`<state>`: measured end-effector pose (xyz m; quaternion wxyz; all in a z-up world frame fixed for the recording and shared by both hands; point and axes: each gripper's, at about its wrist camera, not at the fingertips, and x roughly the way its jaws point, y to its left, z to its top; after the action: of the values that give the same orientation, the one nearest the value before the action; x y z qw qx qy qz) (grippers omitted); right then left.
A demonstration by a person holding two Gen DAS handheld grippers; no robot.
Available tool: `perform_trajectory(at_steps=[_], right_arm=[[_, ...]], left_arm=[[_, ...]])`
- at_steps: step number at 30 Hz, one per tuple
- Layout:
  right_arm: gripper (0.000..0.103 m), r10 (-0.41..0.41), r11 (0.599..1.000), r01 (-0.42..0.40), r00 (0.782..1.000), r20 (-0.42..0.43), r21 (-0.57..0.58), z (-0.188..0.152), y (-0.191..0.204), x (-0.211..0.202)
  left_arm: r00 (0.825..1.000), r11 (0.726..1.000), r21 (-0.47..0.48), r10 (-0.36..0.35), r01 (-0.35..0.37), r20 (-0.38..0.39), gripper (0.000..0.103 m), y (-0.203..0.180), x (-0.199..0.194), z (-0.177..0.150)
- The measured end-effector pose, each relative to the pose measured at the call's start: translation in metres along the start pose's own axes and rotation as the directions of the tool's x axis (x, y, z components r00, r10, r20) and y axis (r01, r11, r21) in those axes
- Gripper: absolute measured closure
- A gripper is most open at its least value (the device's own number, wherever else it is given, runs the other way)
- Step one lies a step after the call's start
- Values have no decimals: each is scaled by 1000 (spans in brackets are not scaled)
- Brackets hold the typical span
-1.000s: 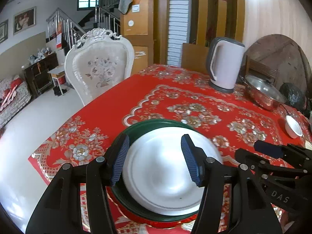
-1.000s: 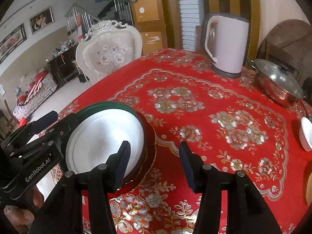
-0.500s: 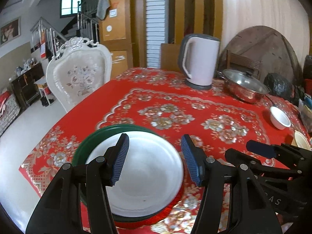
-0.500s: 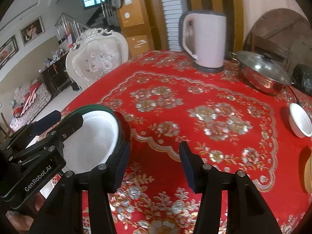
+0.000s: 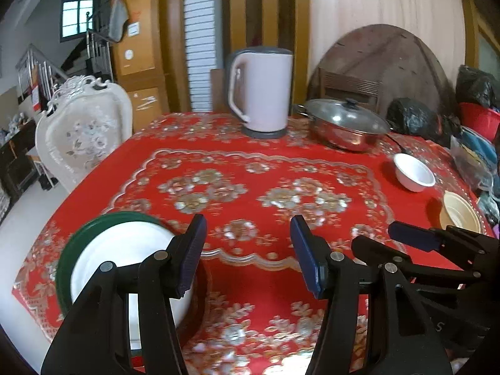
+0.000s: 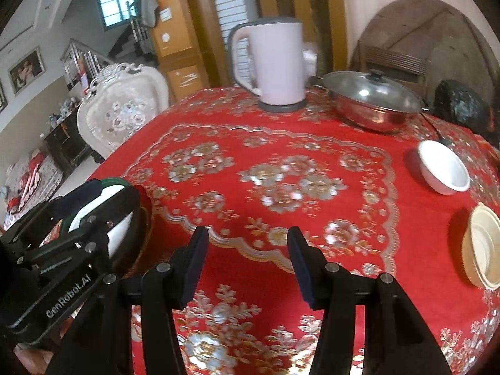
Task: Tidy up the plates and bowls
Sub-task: 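Move both tools toward the beige paper plate beside the white bowl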
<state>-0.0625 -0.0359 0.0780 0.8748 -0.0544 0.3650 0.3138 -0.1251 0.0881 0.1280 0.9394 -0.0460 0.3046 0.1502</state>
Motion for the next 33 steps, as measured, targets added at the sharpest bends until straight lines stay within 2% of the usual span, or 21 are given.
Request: perform_trajectory(at_steps=[15,22,33], right_arm=[[48,-111,984,105,993,29,146,-15,-88,-38],[46,-166,954,153,986,30,257,-30,-140,-61],[45,-248,904,224,968,22,365,-53,-200,-91]], left_arm=[[991,983,122,-137,137,-11,47,-100,11,10],[975,961,168,-216,221,-47,47,-150,17,11],[955,931,216,-280,295,-97,47,-214,32,10]])
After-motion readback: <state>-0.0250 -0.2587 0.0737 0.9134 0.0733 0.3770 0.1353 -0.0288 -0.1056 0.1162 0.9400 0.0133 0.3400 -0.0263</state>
